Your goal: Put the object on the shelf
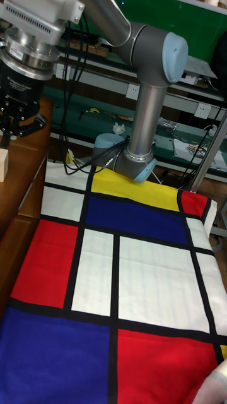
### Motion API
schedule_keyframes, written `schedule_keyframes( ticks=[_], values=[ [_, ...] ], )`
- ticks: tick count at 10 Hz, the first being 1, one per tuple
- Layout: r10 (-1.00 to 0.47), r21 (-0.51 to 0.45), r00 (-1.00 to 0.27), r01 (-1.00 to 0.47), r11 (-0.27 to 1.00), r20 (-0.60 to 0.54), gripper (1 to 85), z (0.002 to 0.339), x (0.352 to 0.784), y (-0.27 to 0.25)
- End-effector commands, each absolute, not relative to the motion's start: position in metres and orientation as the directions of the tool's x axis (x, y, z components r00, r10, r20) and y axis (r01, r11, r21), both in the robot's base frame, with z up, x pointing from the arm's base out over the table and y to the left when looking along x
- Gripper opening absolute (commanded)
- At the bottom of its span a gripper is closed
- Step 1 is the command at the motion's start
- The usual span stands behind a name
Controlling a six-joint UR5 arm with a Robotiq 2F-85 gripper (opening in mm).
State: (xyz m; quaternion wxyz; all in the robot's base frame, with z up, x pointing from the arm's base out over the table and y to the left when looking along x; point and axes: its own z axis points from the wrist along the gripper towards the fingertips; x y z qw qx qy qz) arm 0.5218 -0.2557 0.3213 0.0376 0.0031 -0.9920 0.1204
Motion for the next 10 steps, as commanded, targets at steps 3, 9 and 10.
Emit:
schedule_keyframes(
  ticks=[3,9,10],
  values=[
    [-0.049,-0.214,-0.998,-0.059,0.975,0.049,1.0,0.321,0.531,-0.25],
    [-0.049,-0.121,-0.997,-0.041,0.992,-0.064,1.0,0.317,0.559,-0.225],
    [-0.041,-0.107,-0.998,-0.035,0.994,-0.052,1.0,0.316,0.555,-0.221]
  ],
)
